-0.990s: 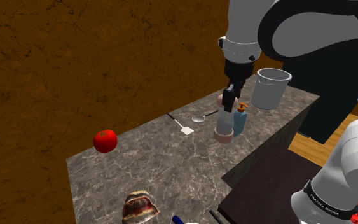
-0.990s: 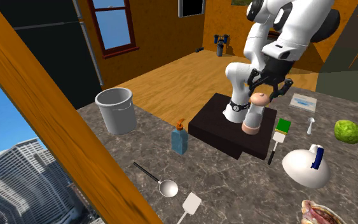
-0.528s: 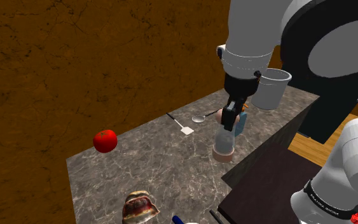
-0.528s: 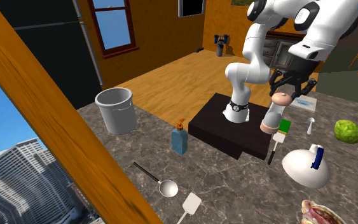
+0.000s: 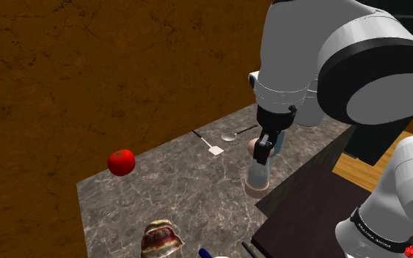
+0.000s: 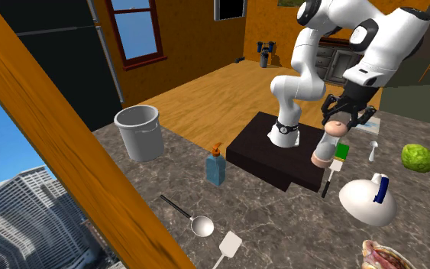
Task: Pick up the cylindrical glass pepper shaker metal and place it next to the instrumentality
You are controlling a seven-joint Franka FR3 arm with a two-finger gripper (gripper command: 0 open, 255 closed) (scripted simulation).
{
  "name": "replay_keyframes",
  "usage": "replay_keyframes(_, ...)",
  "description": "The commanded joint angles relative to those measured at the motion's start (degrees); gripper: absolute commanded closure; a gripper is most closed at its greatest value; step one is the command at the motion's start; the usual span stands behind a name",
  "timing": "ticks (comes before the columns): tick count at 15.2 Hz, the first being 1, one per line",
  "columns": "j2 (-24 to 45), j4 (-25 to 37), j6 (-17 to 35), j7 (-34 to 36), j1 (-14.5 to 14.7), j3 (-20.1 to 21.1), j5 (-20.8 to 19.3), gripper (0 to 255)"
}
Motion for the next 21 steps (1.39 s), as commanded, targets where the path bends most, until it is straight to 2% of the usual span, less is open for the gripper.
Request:
replay_keyframes(1, 0.2, -1.5, 1.7, 0.2, 0.1, 0.3, 0.2, 255)
replay_keyframes(21, 5.6, -13.4, 18.8, 2.9, 0.1, 4.3, 1.4, 255)
